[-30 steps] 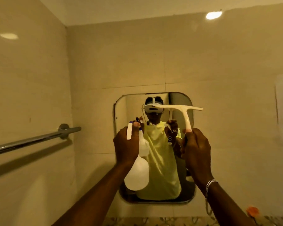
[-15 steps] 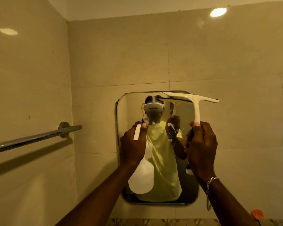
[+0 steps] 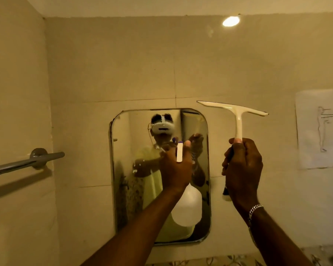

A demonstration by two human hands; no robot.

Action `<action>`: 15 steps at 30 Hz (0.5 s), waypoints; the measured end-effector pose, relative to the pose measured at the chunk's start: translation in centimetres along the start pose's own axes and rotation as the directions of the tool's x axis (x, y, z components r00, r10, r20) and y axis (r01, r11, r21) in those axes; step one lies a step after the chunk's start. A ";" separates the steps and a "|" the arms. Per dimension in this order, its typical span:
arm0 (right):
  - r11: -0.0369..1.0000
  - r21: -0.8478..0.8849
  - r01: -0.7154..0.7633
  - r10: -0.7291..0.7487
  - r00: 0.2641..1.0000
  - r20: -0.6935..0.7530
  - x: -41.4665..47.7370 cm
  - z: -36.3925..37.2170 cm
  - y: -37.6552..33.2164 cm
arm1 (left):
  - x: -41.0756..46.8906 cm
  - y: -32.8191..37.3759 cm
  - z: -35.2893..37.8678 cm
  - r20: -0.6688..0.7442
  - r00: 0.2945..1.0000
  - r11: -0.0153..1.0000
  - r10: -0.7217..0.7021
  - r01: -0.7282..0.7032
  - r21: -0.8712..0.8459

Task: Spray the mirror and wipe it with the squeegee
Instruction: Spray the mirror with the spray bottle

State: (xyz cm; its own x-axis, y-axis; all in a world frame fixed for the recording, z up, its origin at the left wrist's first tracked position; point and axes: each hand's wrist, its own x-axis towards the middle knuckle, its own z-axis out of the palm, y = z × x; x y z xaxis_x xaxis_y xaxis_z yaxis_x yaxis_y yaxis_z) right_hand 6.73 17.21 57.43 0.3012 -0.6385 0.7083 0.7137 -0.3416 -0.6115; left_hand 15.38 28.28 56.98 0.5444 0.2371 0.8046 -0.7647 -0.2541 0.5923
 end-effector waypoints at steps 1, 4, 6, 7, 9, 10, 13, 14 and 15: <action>1.000 0.002 -0.002 0.002 1.000 -0.005 0.2 -0.3 0.1 | -0.2 0.1 0.4 0.001 1.000 1.000 -0.009 0.009 -0.019; 1.000 -0.003 0.000 0.000 1.000 -0.012 0.6 -1.0 0.1 | -1.0 0.2 1.2 0.012 1.000 0.999 -0.008 0.008 -0.034; 1.000 -0.003 -0.001 0.001 1.000 -0.017 0.6 -1.3 0.1 | -1.6 -0.1 1.4 0.018 1.000 0.999 -0.019 0.020 -0.036; 1.000 -0.002 -0.005 0.005 1.000 -0.021 0.5 -1.4 0.1 | -2.0 -0.3 1.5 0.021 0.999 0.999 -0.036 0.036 -0.040; 1.000 -0.001 -0.015 0.015 1.000 -0.027 0.4 -1.4 0.1 | -3.0 -0.9 1.6 0.020 0.997 0.996 -0.074 0.075 -0.049; 1.000 -0.002 -0.020 0.020 0.999 -0.027 0.2 -1.5 0.1 | -3.7 -1.2 1.7 0.019 0.996 0.995 -0.086 0.087 -0.057; 0.999 0.002 -0.034 0.034 0.999 -0.021 -0.3 -1.6 0.2 | -6.0 -2.0 1.7 0.006 0.998 0.996 -0.069 0.070 -0.059; 0.999 0.004 -0.037 0.037 0.999 -0.018 -0.4 -1.6 0.3 | -6.6 -2.3 1.7 0.000 0.998 0.997 -0.060 0.060 -0.045; 0.999 0.004 -0.038 0.038 0.999 -0.017 -0.6 -1.6 0.3 | -7.2 -2.6 1.7 -0.004 0.998 0.997 -0.063 0.062 -0.034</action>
State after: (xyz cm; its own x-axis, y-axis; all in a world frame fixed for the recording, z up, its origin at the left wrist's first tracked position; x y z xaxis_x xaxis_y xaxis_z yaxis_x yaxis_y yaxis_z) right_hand 5.74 16.36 56.26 0.3178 -0.6625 0.6783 0.7042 -0.3141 -0.6367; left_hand 13.99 25.67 49.75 0.5899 0.2561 0.7658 -0.7404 -0.2070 0.6395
